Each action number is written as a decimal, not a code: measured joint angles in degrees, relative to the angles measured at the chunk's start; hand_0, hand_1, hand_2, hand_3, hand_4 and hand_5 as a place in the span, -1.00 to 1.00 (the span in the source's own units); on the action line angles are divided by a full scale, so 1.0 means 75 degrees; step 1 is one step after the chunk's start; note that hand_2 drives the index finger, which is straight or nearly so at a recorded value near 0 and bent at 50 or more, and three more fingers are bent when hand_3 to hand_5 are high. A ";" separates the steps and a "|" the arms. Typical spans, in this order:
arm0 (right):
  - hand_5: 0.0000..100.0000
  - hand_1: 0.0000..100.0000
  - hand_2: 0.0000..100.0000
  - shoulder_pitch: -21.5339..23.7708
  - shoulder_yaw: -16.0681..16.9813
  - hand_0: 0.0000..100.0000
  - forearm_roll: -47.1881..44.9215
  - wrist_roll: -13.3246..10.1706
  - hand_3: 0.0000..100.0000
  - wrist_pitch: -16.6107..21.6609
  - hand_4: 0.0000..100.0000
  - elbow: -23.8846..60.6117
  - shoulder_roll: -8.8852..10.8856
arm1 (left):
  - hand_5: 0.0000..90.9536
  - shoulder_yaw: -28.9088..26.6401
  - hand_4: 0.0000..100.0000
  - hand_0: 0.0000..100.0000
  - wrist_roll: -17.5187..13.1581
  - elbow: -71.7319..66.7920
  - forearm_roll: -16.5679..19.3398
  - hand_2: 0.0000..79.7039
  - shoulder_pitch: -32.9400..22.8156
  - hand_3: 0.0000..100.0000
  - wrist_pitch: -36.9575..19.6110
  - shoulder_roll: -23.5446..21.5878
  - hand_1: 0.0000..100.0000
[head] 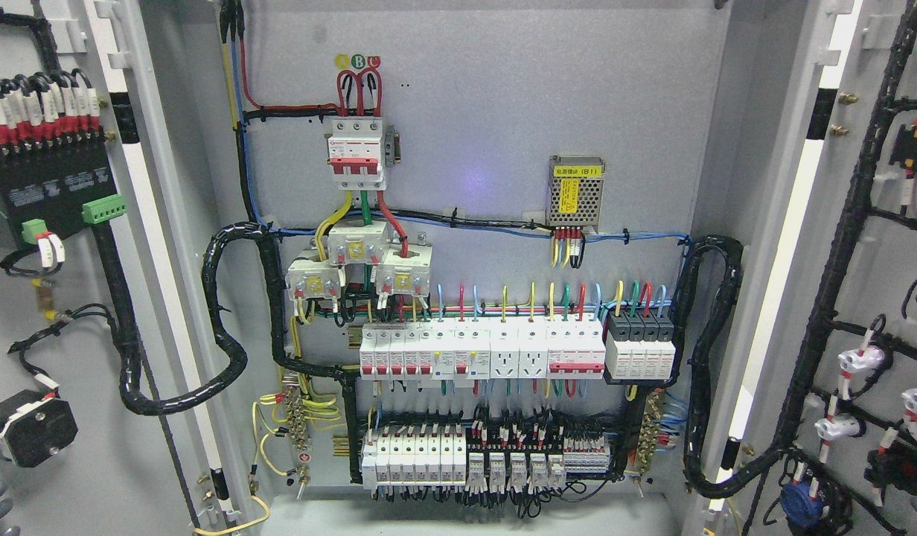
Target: Open door with both hands
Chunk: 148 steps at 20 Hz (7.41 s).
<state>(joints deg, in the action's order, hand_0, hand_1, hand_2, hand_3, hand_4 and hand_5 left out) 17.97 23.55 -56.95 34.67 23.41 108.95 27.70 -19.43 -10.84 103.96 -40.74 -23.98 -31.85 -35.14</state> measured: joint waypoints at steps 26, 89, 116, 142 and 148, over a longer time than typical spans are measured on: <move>-1.00 -1.00 -1.00 0.0144 0.0547 -1.00 -0.0273 0.0423 -1.00 -0.0035 -1.00 -0.0652 -0.0027 | -1.00 -0.0286 -1.00 -1.00 -0.0093 -0.1577 -0.1206 -1.00 0.0335 -1.00 0.0086 -0.0760 -1.00; -1.00 -1.00 -1.00 0.0732 -0.0375 -1.00 -0.0913 0.1269 -1.00 -0.0038 -1.00 0.0140 0.0095 | -1.00 0.0637 -1.00 -1.00 -0.0074 -0.2947 -0.1635 -1.00 0.1650 -1.00 0.0453 -0.1493 -1.00; -1.00 -1.00 -1.00 0.0678 -0.2544 -1.00 0.1903 0.1015 -1.00 -0.0049 -1.00 -0.1232 -0.0926 | -1.00 0.1042 -1.00 -1.00 -0.0303 -0.1304 -0.1544 -1.00 -0.0991 -1.00 0.0390 -0.0934 -1.00; -1.00 -1.00 -1.00 -0.0994 -0.3081 -1.00 0.3788 0.0680 -1.00 -0.0004 -1.00 -0.9106 -0.2807 | -1.00 0.3505 -1.00 -1.00 -0.0952 -0.6711 -0.0374 -1.00 -0.0435 -1.00 0.0672 0.1066 -1.00; -1.00 -1.00 -1.00 -0.1223 -0.3103 -1.00 0.4363 0.0667 -1.00 -0.0054 -1.00 -1.0610 -0.3021 | -1.00 0.3845 -1.00 -1.00 -0.0986 -0.8369 0.0282 -1.00 0.0163 -1.00 0.0975 0.1546 -1.00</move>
<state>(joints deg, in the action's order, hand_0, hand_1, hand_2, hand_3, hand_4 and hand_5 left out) 8.80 0.28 -24.23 39.68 23.00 29.38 5.05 9.41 -18.24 41.19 -38.63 -22.76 -24.54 -23.55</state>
